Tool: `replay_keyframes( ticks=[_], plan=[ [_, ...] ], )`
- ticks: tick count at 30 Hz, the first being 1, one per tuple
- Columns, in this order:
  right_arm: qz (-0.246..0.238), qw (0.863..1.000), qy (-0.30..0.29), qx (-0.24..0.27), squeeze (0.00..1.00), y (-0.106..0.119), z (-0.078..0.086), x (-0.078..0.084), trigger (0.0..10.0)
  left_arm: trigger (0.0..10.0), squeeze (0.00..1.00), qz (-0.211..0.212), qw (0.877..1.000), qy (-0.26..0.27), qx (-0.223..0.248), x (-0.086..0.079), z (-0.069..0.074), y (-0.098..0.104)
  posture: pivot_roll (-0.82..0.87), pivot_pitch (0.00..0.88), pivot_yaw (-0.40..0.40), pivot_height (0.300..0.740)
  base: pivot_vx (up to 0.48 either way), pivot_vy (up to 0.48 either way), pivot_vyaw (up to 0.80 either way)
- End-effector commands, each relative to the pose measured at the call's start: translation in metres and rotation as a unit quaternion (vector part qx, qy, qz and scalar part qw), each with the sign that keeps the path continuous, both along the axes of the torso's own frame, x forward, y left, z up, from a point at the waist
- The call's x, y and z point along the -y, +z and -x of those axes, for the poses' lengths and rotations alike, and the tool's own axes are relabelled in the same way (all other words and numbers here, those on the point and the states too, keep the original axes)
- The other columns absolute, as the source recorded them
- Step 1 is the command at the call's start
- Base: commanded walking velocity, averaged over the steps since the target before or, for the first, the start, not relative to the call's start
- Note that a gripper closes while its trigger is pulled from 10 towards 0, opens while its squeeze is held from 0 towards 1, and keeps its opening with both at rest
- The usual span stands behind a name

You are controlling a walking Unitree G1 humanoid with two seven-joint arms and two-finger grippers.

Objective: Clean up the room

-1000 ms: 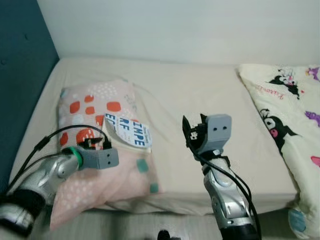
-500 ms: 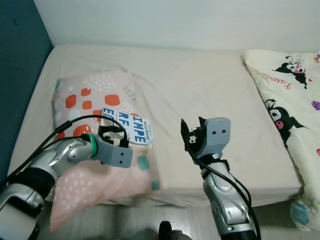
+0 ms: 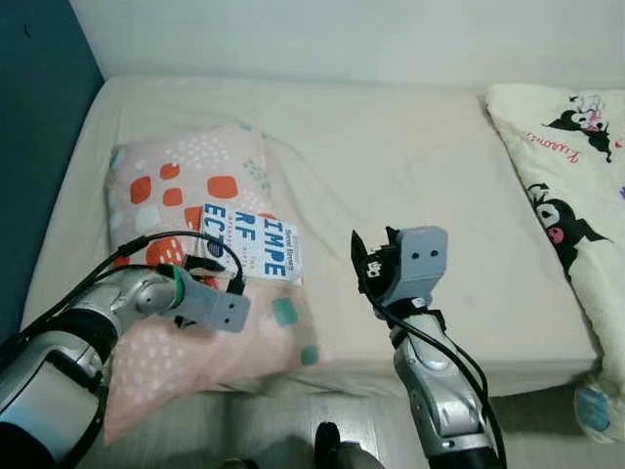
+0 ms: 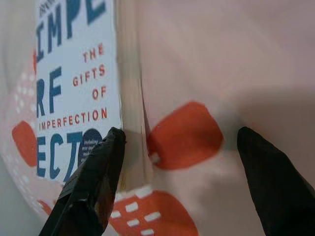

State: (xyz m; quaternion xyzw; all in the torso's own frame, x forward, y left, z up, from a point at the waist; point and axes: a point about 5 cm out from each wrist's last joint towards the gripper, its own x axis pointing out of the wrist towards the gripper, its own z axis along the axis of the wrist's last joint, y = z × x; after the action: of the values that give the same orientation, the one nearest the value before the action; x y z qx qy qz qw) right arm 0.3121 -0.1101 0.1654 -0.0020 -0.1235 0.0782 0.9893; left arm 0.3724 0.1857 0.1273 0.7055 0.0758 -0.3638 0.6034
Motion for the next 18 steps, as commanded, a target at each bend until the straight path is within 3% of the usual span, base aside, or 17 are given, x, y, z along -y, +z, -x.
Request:
replay_keyframes(
  ticks=[1, 2, 5, 6, 7, 8, 10, 11, 13, 14, 15, 16, 18],
  plan=[
    [0.002, 1.000, -0.004, -0.008, 0.00, -0.0031, 0.0026, 0.0009, 10.0, 10.0, 0.00, -0.032, 0.999, 0.000, 0.012, -0.0056, 0.0007, -0.0048, -0.04, 0.269, 0.055, 0.721, 0.000, 0.000, 0.00],
    [0.002, 1.000, -0.004, -0.008, 0.00, -0.0031, 0.0026, 0.0009, 10.0, 10.0, 0.00, -0.032, 0.999, 0.000, 0.012, -0.0056, 0.0007, -0.0048, -0.04, 0.269, 0.055, 0.721, 0.000, 0.000, 0.00],
    [0.001, 1.000, -0.007, -0.008, 0.00, -0.0032, 0.0038, 0.0012, 10.0, 10.0, 0.00, -0.062, 0.994, 0.006, 0.089, -0.0085, -0.0052, -0.0021, -0.05, 0.272, 0.062, 0.721, 0.000, 0.000, 0.00],
    [0.001, 1.000, -0.007, -0.008, 0.00, -0.0032, 0.0038, 0.0012, 10.0, 10.0, 0.00, -0.062, 0.994, 0.006, 0.089, -0.0085, -0.0052, -0.0021, -0.05, 0.272, 0.062, 0.721, 0.000, 0.000, 0.00],
    [0.001, 1.000, -0.010, -0.009, 0.00, -0.0039, 0.0048, 0.0020, 10.0, 8.1, 0.00, -0.071, 0.991, 0.018, 0.114, -0.0118, -0.0060, -0.0036, -0.05, 0.272, 0.064, 0.721, 0.000, 0.000, 0.00],
    [0.001, 1.000, -0.011, -0.009, 0.00, -0.0041, 0.0053, 0.0023, 10.0, 7.3, 0.00, -0.072, 0.990, 0.024, 0.120, -0.0135, -0.0060, -0.0043, -0.05, 0.275, 0.065, 0.721, 0.000, 0.000, 0.00],
    [0.001, 1.000, -0.012, -0.009, 0.00, -0.0042, 0.0055, 0.0027, 10.0, 6.9, 0.00, -0.070, 0.990, 0.028, 0.121, -0.0145, -0.0059, -0.0047, -0.05, 0.276, 0.065, 0.721, 0.000, 0.000, 0.00],
    [0.001, 1.000, -0.012, -0.010, 0.00, -0.0042, 0.0058, 0.0030, 10.0, 6.0, 0.00, -0.064, 0.989, 0.030, 0.127, -0.0147, -0.0057, -0.0047, -0.05, 0.276, 0.065, 0.721, 0.000, 0.000, 0.00],
    [0.001, 1.000, -0.013, -0.010, 0.00, -0.0042, 0.0059, 0.0031, 10.0, 6.0, 0.00, -0.060, 0.989, 0.030, 0.131, -0.0148, -0.0056, -0.0048, -0.05, 0.276, 0.065, 0.721, 0.000, 0.000, 0.00],
    [0.001, 1.000, -0.013, -0.010, 0.00, -0.0044, 0.0060, 0.0030, 10.0, 4.2, 0.00, -0.051, 0.989, 0.026, 0.140, -0.0135, -0.0050, -0.0054, -0.05, 0.276, 0.065, 0.721, 0.000, 0.000, 0.00],
    [0.001, 1.000, -0.013, -0.010, 0.00, -0.0045, 0.0061, 0.0029, 10.0, 4.2, 0.00, -0.045, 0.988, 0.023, 0.146, -0.0126, -0.0046, -0.0059, -0.05, 0.276, 0.065, 0.721, 0.000, 0.000, 0.00],
    [0.002, 1.000, -0.013, -0.011, 0.00, -0.0046, 0.0059, 0.0025, 10.0, 0.0, 0.00, -0.038, 0.987, 0.018, 0.154, -0.0112, -0.0036, -0.0074, -0.05, 0.273, 0.064, 0.721, 0.000, 0.000, 0.00],
    [0.002, 1.000, -0.013, -0.011, 0.00, -0.0047, 0.0057, 0.0022, 10.0, 0.0, 0.00, -0.033, 0.986, 0.014, 0.160, -0.0103, -0.0028, -0.0085, -0.05, 0.273, 0.064, 0.721, 0.000, 0.000, 0.00]
  ],
)
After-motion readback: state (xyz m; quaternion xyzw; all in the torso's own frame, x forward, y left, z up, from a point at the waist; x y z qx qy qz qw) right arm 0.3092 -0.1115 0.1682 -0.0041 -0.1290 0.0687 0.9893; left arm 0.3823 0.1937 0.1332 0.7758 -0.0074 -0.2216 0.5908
